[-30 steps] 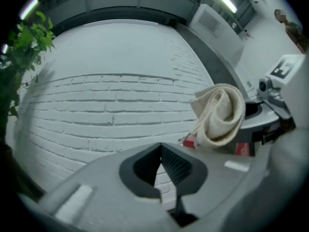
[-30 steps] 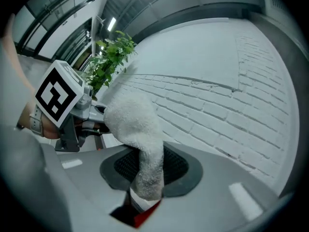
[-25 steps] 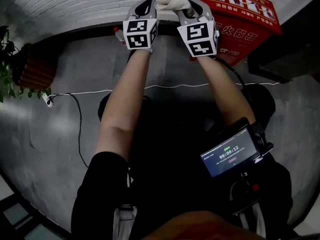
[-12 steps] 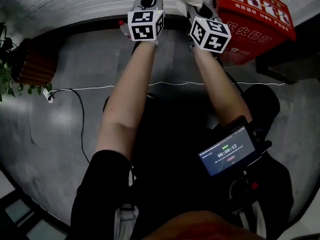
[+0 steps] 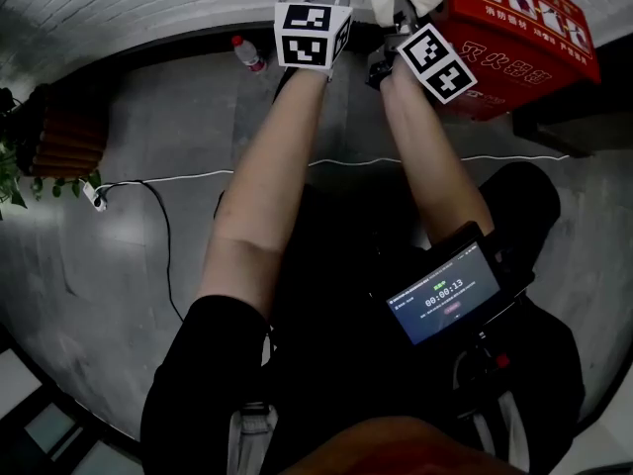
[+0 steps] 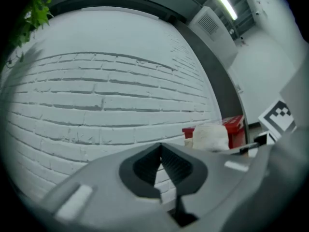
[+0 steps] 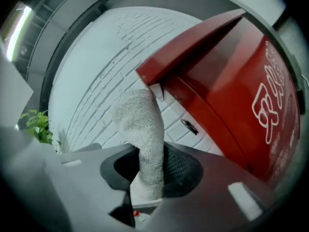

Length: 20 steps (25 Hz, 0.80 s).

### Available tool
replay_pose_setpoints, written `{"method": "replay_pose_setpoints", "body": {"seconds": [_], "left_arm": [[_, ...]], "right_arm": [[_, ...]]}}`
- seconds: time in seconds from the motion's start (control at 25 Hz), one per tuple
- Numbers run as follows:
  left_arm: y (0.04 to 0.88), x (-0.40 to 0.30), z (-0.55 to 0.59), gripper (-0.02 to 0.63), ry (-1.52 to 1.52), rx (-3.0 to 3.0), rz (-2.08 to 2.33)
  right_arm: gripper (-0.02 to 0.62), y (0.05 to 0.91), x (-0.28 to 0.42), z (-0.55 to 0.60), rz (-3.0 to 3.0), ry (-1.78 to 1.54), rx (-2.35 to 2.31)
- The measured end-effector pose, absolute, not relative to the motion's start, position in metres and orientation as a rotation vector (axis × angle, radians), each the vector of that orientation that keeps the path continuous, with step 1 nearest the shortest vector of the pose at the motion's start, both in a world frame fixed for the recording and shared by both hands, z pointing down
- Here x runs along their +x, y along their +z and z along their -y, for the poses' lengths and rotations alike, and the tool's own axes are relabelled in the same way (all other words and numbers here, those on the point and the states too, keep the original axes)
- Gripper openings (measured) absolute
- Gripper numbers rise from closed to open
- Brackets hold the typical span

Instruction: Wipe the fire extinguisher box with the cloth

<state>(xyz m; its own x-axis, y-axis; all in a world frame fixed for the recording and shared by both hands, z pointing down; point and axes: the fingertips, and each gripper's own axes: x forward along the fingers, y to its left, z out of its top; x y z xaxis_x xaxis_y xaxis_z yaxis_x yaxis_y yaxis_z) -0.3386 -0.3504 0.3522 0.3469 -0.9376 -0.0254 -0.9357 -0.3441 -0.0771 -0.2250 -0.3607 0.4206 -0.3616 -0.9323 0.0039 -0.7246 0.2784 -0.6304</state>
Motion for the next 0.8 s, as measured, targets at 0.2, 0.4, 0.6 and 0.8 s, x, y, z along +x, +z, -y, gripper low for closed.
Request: {"method": "replay_pose_setpoints", "body": {"seconds": [0.2, 0.4, 0.6, 0.8], "left_arm": [[0.355, -0.317, 0.360, 0.000, -0.072, -2.532, -1.669], [0.362, -0.308, 0.364, 0.000, -0.110, -2.553, -1.633], [0.379, -0.313, 0.368, 0.000, -0.152, -2.575, -1.664], [0.400, -0.306, 0.372, 0.000, -0.227, -2.605, -1.655]], "right_arm": [[0.100, 0.441, -0.201, 0.372, -1.980, -0.934, -1.511], [0.098, 0.456, -0.191, 0.377, -1.833, -1.038, -1.491], [0.098, 0.465, -0.181, 0.383, -1.727, -1.072, -1.471], [0.098, 0.470, -0.176, 0.383, -1.670, -1.087, -1.460]]}}
